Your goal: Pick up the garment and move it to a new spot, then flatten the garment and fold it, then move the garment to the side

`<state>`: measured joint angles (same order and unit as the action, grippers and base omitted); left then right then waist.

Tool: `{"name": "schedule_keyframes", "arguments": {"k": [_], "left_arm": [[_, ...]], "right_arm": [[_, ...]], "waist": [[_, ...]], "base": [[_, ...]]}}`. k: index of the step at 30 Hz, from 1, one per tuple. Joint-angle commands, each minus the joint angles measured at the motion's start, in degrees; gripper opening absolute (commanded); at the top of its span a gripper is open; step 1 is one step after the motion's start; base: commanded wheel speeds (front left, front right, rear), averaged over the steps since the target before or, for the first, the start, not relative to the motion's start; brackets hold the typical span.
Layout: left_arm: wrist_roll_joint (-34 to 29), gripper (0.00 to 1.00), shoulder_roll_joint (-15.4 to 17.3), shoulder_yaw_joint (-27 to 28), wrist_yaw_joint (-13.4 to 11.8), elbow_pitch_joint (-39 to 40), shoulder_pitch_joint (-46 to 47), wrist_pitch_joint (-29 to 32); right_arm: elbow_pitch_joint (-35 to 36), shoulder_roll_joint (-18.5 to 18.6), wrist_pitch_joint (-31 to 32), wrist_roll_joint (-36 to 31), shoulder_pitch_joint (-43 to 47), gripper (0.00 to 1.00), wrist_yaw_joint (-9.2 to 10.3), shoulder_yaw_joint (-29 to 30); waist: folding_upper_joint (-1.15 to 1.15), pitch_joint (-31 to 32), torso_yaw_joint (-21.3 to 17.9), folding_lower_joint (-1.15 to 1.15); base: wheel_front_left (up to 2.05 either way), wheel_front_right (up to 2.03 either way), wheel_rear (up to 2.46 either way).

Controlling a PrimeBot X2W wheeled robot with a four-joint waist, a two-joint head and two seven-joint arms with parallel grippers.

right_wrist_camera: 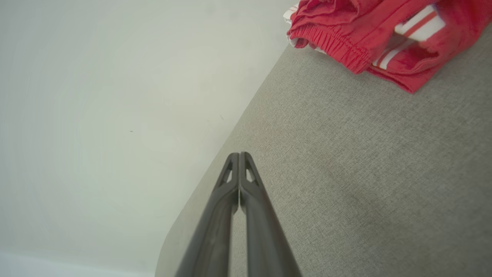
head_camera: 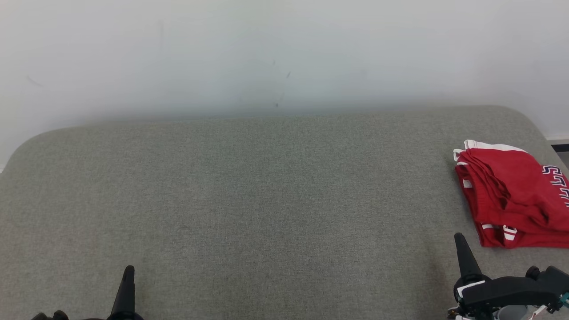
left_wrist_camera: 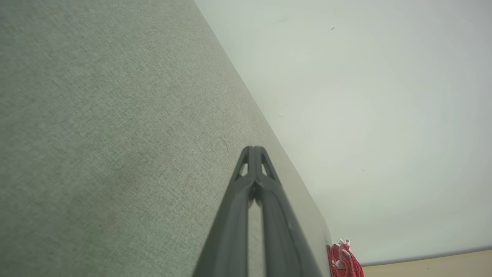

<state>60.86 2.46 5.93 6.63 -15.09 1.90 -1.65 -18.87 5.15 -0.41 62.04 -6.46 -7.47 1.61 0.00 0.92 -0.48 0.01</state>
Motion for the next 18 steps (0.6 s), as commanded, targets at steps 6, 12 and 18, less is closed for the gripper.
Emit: {"name": "schedule_keyframes", "arguments": {"k": [6,12,18], "left_arm": [[4.73,0.00,0.39,0.21,0.47,0.78,1.73,1.14],[8.74,0.00,0.41,0.28,0.48,0.85,2.12,2.23],[11.90,0.00,0.44,0.34,0.53,0.91,2.56,3.10]], "right_arm": [[1.31,-0.32,1.07,4.47,-0.29,0.00,-0.03,0.90],[1.87,-0.63,1.97,8.32,-0.20,0.00,-0.03,1.52],[2.32,-0.87,2.69,11.37,-0.12,0.00,-0.03,2.01]], "waist": [[0.00,-0.11,0.05,0.00],[0.00,-0.22,0.10,0.00],[0.00,-0.32,0.14,0.00]], "base": [[0.00,0.00,0.00],[0.00,0.00,0.00],[0.00,0.00,0.00]]}}
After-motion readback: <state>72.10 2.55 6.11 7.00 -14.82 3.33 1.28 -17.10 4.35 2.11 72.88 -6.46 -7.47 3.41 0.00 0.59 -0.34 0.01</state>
